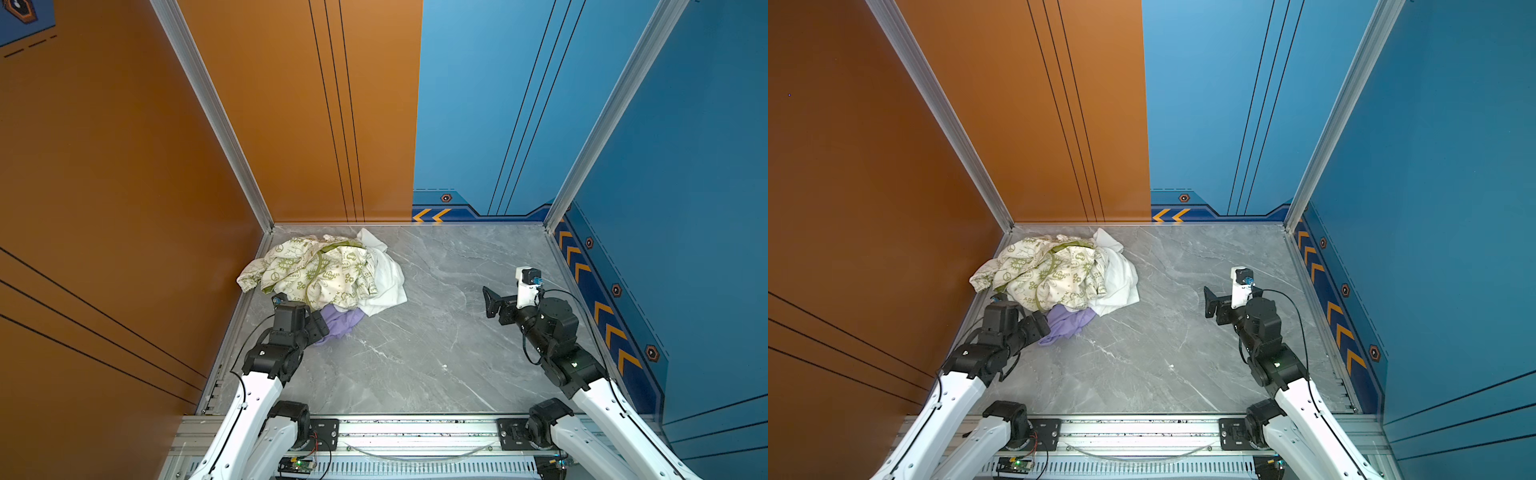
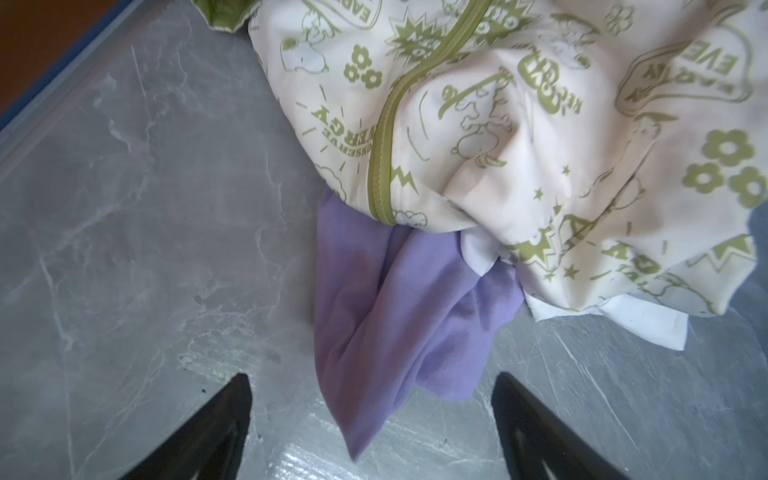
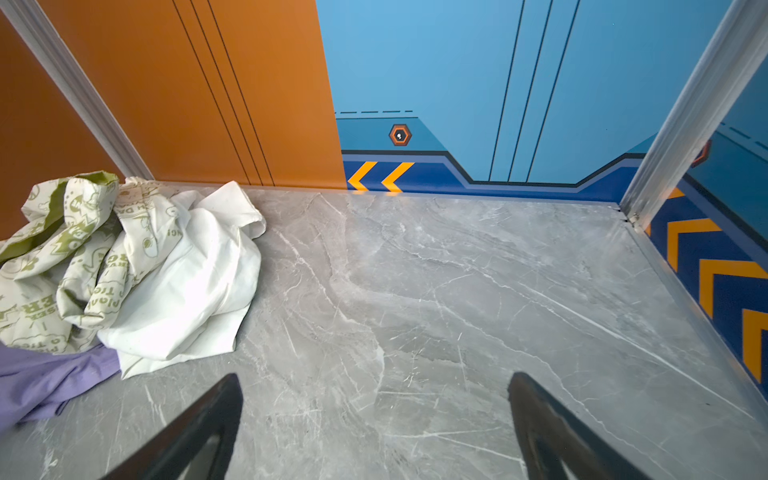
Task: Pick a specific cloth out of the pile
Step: 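Lower the left gripper onto the lavender shirt while the right gripper moves inward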
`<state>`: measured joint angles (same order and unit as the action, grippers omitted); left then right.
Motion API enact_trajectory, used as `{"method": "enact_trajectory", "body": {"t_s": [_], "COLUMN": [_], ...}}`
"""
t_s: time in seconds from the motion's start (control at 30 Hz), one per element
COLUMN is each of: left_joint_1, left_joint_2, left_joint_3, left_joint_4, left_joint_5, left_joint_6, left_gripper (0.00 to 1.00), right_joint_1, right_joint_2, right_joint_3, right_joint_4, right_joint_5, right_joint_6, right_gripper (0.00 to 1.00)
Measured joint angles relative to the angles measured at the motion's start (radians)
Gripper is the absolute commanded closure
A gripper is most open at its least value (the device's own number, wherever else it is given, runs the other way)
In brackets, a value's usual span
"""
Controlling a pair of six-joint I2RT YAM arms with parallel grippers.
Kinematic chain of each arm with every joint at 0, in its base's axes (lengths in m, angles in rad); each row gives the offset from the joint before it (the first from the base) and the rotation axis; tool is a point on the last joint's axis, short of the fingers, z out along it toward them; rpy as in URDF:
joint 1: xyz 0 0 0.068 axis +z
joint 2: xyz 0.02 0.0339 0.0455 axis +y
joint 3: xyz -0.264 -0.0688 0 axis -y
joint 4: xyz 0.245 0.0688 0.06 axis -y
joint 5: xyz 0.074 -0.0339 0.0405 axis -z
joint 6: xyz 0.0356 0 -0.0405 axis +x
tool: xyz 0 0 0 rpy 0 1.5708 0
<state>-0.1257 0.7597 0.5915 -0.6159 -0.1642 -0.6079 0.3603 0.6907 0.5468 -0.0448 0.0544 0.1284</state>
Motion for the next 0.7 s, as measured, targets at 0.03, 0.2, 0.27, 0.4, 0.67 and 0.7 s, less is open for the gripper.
{"method": "enact_trajectory", "body": {"t_s": [0.03, 0.2, 0.27, 0.4, 0.67, 0.7], "left_joint_1": [0.000, 0.000, 0.000, 0.000, 0.000, 0.000], "left_joint_2": [0.013, 0.046, 0.064, 0.104, 0.140, 0.141], "left_joint_3": [-0.004, -0.016, -0.022, -0.032, -0.038, -0.040], "left_joint_4": [-0.006, -0.001, 0.003, 0.025, 0.053, 0.060], "left_joint_5": [0.007, 0.037, 0.049, 0.071, 0.093, 0.094], "left_joint_6": [-0.010, -0.044, -0.054, -0.073, -0.077, -0.078], "left_gripper": [0.11, 0.22, 0.26, 0.36, 0.75, 0.82], "right_joint_1": [0.013, 0.068, 0.085, 0.113, 0.145, 0.147], "right_joint_2": [0.009, 0.053, 0.072, 0.107, 0.137, 0.137], "right_joint_3": [0.000, 0.000, 0.000, 0.000, 0.005, 0.005], "right_joint_4": [-0.001, 0.001, 0.003, 0.013, 0.030, 0.030], "right_joint_5": [0.000, 0.002, 0.002, 0.002, 0.003, 0.003], "right_joint_6": [0.002, 0.003, 0.004, 0.006, 0.007, 0.007], "right_gripper": [0.00, 0.00, 0.00, 0.00, 0.00, 0.00]}}
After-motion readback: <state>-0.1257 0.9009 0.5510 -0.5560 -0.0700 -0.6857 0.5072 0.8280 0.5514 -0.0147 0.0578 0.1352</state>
